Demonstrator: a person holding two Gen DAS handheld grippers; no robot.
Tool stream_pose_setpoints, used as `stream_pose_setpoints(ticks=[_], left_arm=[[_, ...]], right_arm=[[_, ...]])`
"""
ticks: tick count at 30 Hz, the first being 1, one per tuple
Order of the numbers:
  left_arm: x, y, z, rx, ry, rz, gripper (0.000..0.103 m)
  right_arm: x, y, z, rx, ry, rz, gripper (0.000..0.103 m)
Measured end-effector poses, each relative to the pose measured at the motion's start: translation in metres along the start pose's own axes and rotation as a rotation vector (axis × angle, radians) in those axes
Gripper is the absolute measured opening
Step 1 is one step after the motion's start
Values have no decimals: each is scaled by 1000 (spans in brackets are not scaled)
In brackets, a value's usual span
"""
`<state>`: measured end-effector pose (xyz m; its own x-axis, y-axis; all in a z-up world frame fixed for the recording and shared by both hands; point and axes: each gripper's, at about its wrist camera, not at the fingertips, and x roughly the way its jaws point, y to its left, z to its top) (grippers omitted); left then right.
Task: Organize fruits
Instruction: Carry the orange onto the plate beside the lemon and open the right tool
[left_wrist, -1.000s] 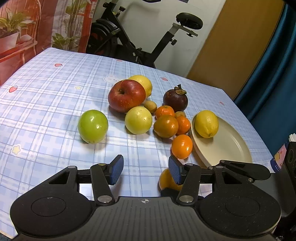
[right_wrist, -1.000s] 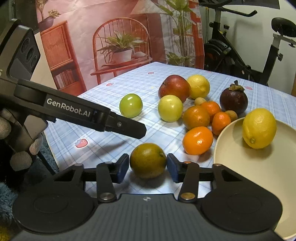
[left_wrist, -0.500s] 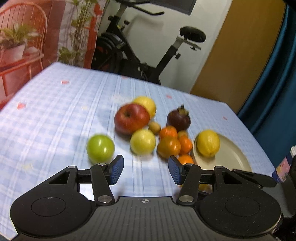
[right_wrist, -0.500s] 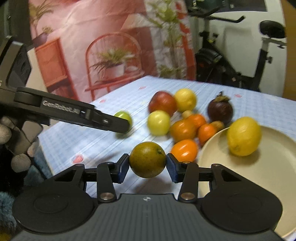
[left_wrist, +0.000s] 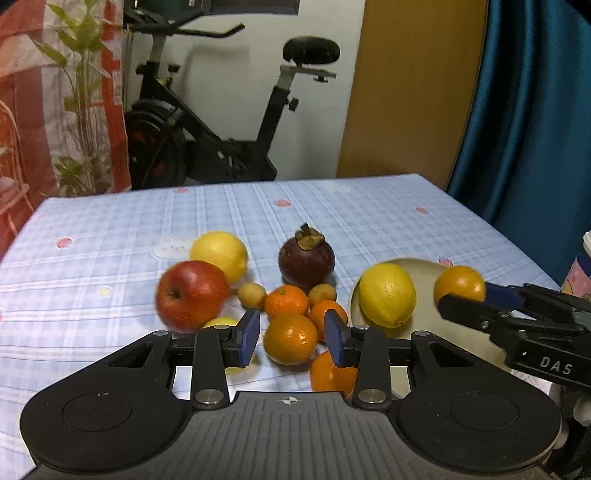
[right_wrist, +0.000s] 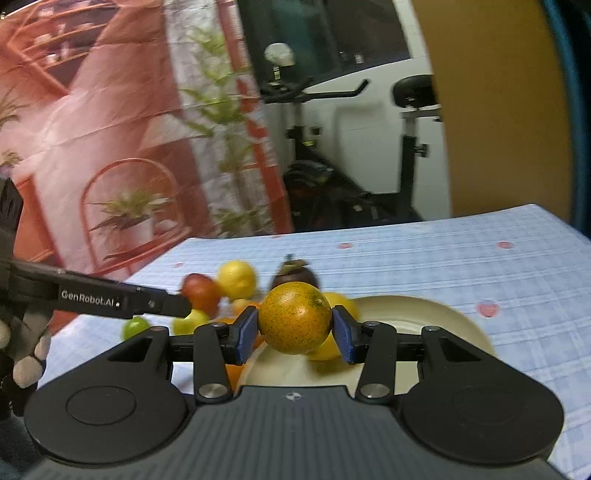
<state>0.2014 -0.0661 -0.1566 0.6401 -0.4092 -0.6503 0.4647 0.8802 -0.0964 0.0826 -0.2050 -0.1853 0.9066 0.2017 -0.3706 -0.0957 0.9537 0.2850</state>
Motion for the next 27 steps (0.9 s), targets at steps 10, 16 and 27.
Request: stream_pose_setpoints(ticks=[10, 16, 27], left_arm=[[36, -3, -4, 69, 72, -4, 41], [44, 0, -2, 77, 91, 6, 43], [48, -4, -5, 103, 92, 26, 45]], right_arm=[[3, -22, -2, 55, -13, -14, 46], [8, -28, -3, 81, 2, -6, 46], [14, -30, -5, 92, 21, -12, 46]])
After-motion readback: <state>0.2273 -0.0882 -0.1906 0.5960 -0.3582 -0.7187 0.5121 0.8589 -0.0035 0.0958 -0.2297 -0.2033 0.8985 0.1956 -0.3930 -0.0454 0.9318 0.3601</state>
